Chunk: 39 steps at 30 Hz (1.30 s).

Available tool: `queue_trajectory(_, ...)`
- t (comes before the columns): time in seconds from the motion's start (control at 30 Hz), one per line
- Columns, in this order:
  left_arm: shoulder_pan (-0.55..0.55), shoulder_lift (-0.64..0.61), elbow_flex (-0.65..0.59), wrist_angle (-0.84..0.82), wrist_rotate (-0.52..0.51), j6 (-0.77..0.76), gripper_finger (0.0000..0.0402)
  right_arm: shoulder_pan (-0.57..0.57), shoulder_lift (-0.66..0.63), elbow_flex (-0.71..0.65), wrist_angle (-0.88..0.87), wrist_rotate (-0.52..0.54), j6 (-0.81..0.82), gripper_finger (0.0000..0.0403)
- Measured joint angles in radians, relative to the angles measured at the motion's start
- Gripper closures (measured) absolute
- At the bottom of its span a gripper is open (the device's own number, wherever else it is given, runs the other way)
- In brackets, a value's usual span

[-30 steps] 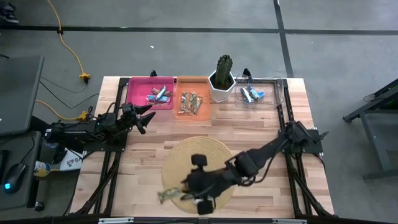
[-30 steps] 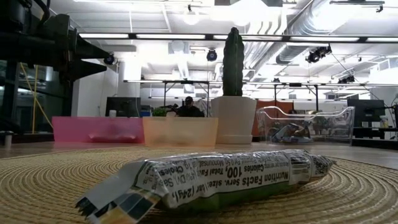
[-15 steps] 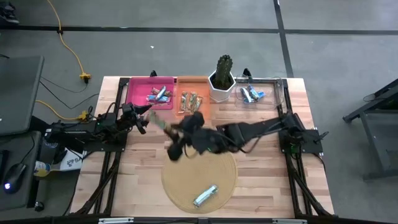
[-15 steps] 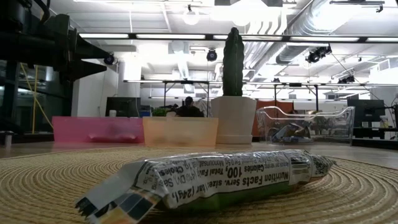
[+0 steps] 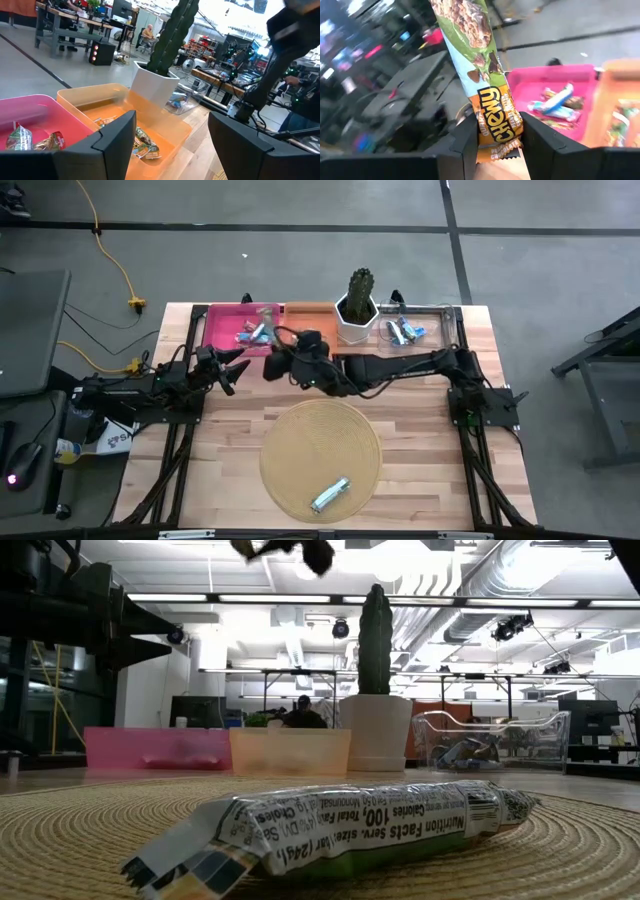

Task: Pick and place Granola Bars by type
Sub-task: Put the yellow granola bar into the orange bin

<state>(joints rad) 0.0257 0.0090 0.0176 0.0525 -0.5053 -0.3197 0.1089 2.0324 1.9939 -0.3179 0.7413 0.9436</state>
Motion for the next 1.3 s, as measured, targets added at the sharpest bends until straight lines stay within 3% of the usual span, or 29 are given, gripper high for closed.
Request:
queue_trajectory(0.27,0.000,0.000,0.000,0.000,0.000,0.000,0.0156,-0.062,0.001,-0.186,0.105,0.084,0.328,0.0286)
queue_trajectory(0.63,0.000,0.000,0.000,0.000,0.000,0.000,0.0156,-0.189,0.001,-0.434,0.295,-0.178,0.449,0.0303)
queue_trajectory(1.0,0.000,0.000,0.000,0.000,0.000,0.000,0.0156,-0.253,0.001,-0.473,0.314,-0.239,0.524,0.0301)
queue_trajectory(1.3,0.000,0.000,0.000,0.000,0.000,0.000,0.0156,-0.252,0.001,-0.473,0.182,-0.243,0.601,0.0316)
